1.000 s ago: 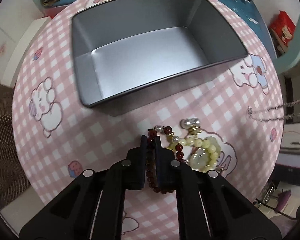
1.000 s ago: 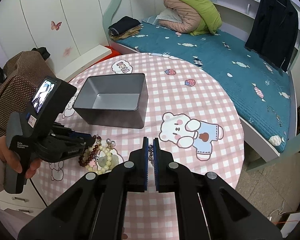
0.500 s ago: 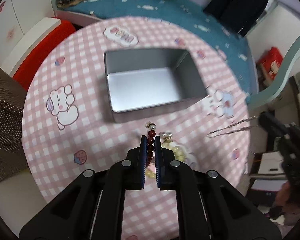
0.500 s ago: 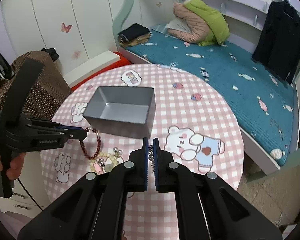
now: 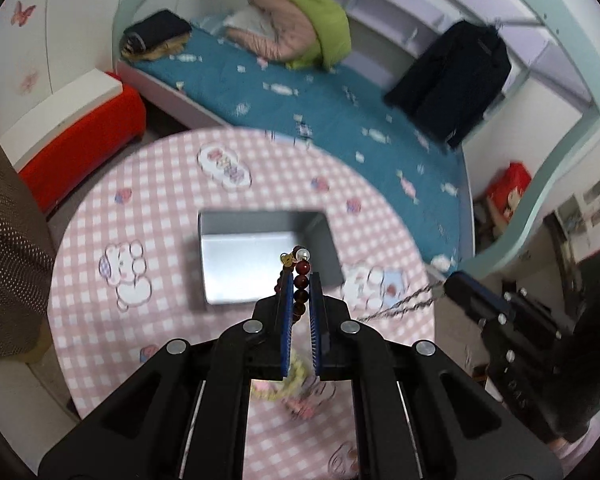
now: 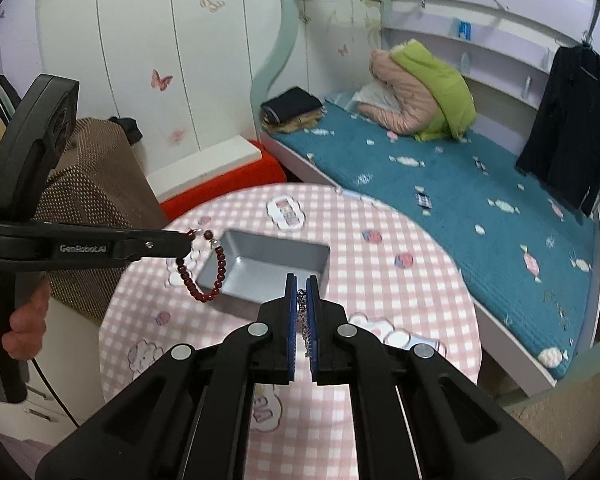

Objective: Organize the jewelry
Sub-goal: 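Carry the red bracelet over the tin box and open the left tool, then grasp the yellow bead bracelet with the right tool and lift it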

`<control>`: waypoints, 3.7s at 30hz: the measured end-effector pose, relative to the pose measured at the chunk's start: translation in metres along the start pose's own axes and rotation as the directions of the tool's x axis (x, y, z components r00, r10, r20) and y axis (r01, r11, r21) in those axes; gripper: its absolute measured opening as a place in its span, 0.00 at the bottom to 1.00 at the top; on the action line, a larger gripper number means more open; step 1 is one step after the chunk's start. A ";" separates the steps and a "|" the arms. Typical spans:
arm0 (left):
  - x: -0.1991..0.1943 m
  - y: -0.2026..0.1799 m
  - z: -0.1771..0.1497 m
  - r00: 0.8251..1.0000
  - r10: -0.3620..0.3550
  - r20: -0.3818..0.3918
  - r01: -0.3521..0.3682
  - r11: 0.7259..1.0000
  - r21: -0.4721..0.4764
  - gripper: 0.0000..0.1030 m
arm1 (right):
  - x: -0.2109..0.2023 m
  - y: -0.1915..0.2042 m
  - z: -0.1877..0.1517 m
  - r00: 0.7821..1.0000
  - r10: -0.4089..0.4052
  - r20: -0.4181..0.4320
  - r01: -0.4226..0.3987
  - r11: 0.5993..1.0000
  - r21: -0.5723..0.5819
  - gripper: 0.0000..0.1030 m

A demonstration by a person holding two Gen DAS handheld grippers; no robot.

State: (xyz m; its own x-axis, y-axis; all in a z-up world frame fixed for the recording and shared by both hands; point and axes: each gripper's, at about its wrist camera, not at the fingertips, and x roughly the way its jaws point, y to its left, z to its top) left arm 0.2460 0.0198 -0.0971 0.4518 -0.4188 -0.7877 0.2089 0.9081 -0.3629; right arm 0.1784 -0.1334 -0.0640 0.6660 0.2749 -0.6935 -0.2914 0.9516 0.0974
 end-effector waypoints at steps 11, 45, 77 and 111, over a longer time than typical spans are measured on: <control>0.024 0.013 0.023 1.000 0.009 0.023 -0.007 0.997 -0.073 0.07 | 0.019 0.005 0.042 0.997 0.030 0.073 -0.029 0.999 -0.017 0.03; 0.088 0.062 0.008 0.977 0.127 -0.169 -0.147 0.983 -0.108 0.33 | 0.102 -0.018 0.003 0.978 -0.015 -0.208 0.033 0.996 0.087 0.14; 0.049 0.063 -0.071 0.955 0.198 -0.219 -0.193 0.980 0.045 0.74 | 0.089 0.019 -0.058 0.958 0.011 -0.286 0.003 0.999 0.050 0.60; 0.043 0.092 -0.093 0.947 0.213 -0.240 -0.219 0.976 0.001 0.77 | 0.079 0.051 -0.051 0.958 0.150 -0.244 -0.142 0.989 0.051 0.08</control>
State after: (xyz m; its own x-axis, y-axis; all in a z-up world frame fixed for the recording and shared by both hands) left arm 0.2036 0.0855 -0.2104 0.2645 -0.2032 -0.9427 0.1058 0.9778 -0.1811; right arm 0.1808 -0.0704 -0.1503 0.4269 0.3729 -0.8239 -0.3480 0.9086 0.2309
